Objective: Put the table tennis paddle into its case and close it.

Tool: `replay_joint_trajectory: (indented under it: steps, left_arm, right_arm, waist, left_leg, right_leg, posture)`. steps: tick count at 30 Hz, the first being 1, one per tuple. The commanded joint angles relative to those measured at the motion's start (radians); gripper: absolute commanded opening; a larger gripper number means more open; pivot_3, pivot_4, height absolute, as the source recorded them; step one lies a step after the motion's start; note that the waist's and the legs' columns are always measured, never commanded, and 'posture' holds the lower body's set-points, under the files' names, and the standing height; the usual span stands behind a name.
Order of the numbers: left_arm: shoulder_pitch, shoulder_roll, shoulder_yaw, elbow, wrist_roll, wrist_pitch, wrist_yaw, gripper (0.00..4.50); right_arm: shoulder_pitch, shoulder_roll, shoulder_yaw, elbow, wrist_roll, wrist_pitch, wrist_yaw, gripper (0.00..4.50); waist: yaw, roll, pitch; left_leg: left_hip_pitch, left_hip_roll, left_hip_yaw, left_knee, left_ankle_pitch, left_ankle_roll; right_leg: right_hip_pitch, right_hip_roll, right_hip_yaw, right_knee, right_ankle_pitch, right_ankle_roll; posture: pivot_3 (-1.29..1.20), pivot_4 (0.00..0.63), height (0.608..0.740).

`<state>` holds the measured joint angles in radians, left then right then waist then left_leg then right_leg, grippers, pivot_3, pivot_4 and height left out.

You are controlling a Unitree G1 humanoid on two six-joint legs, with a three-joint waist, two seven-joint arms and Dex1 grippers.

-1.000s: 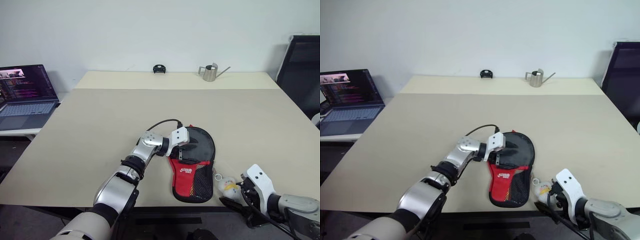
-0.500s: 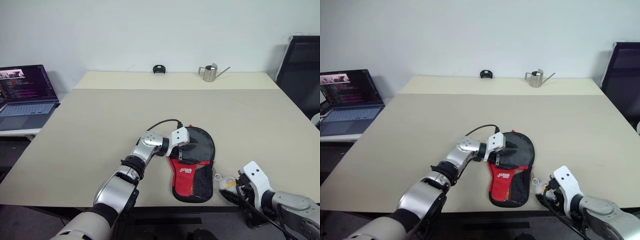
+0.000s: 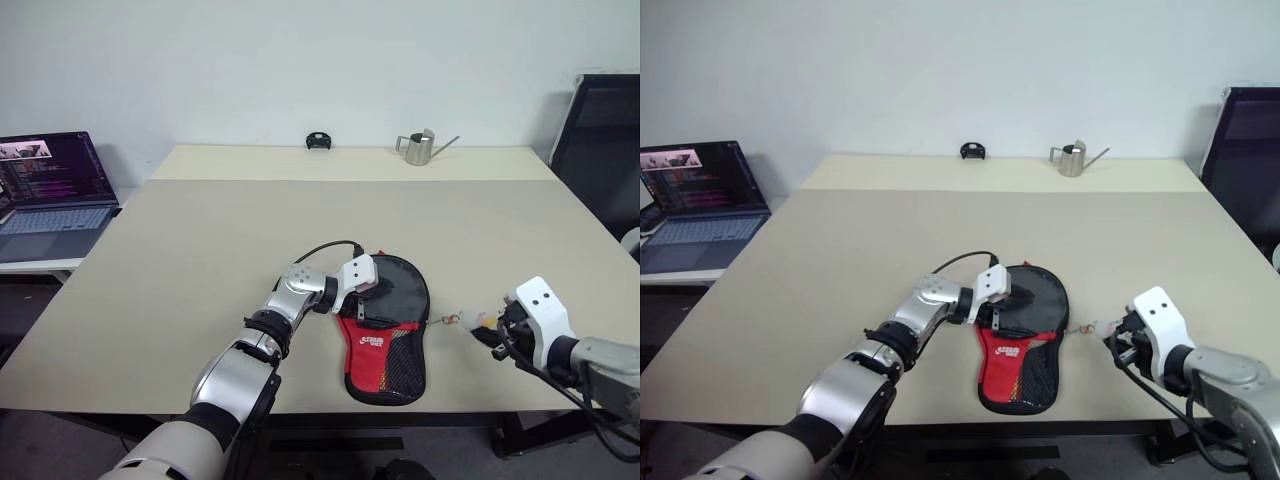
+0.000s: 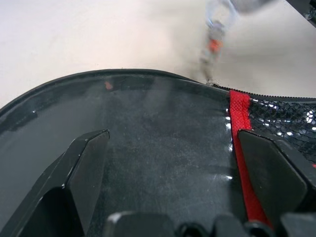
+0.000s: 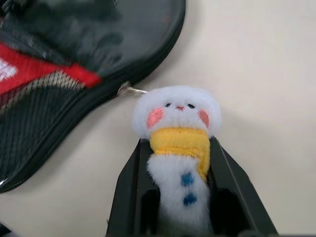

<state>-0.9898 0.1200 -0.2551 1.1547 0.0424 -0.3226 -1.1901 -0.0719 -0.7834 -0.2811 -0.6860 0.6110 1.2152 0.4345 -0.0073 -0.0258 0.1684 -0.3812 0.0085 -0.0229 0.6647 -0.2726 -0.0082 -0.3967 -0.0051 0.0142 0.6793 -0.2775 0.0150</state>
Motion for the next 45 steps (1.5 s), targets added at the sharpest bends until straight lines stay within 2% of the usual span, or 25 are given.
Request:
replay_joint_trajectory:
  steps: [1, 7, 15, 20, 28, 37, 45]
  left_arm:
    - [0.024, 0.002, -0.030, 0.052, 0.059, 0.037, -0.008, 4.50]
    - [0.033, -0.005, -0.064, 0.066, 0.095, 0.055, -0.032, 4.50]
    - [0.037, -0.019, -0.073, 0.068, 0.115, 0.062, -0.046, 4.50]
    - [0.039, -0.026, -0.074, 0.070, 0.126, 0.060, -0.037, 4.50]
    - [0.049, -0.031, -0.080, 0.065, 0.129, 0.057, -0.037, 4.50]
    - [0.064, -0.030, -0.082, 0.068, 0.129, 0.058, -0.048, 4.50]
    - [0.073, -0.037, -0.095, 0.067, 0.139, 0.051, -0.052, 4.50]
  right_arm:
    - [-0.025, -0.039, -0.032, 0.007, 0.010, 0.001, 0.026, 0.53]
    - [-0.006, -0.131, -0.073, -0.016, 0.044, 0.012, 0.110, 0.53]
    - [0.229, -0.235, -0.188, -0.181, 0.149, -0.004, 0.293, 0.52]
    - [0.298, -0.248, -0.088, -0.238, 0.100, -0.081, 0.286, 0.52]
    - [0.268, -0.251, 0.121, -0.223, 0.019, -0.185, 0.268, 0.52]
    - [0.332, -0.244, 0.108, -0.288, 0.078, -0.181, 0.295, 0.52]
    - [0.394, -0.236, 0.088, -0.360, 0.218, -0.162, 0.294, 0.52]
  waist:
    - [0.000, 0.000, 0.000]
    - [0.001, 0.000, -0.001]
    - [0.005, 0.000, -0.006]
    - [0.006, -0.001, -0.010]
    - [0.006, -0.005, -0.015]
    - [0.006, -0.006, -0.019]
    - [0.006, -0.007, -0.024]
  left_leg:
    - [0.001, 0.000, 0.000, 0.000, 0.000, 0.000]
    - [0.002, 0.001, 0.000, 0.000, 0.000, 0.000]
    - [0.002, 0.001, -0.001, -0.001, 0.000, 0.000]
    - [0.002, 0.001, -0.001, -0.001, -0.001, 0.000]
    - [0.002, 0.001, -0.002, -0.002, -0.001, -0.001]
    - [0.002, 0.002, -0.002, -0.002, -0.001, -0.001]
    - [0.002, 0.003, -0.003, -0.003, -0.003, -0.001]
  right_leg:
    - [0.001, 0.000, 0.000, 0.000, 0.000, 0.000]
    - [0.006, 0.000, -0.001, -0.001, 0.000, 0.001]
    - [0.008, 0.000, -0.002, -0.005, -0.001, 0.001]
    - [0.008, 0.000, -0.003, -0.006, -0.001, 0.002]
    - [0.008, 0.000, -0.003, -0.007, -0.001, 0.002]
    - [0.009, 0.000, -0.003, -0.009, -0.001, 0.002]
    - [0.011, 0.001, -0.005, -0.014, -0.001, 0.002]
  posture:
    - [0.00, 0.150, 0.740]
    - [0.00, 0.150, 0.740]
    - [0.00, 0.150, 0.740]
    - [0.00, 0.150, 0.740]
    - [0.00, 0.150, 0.740]
    - [0.00, 0.150, 0.740]
    - [0.00, 0.150, 0.740]
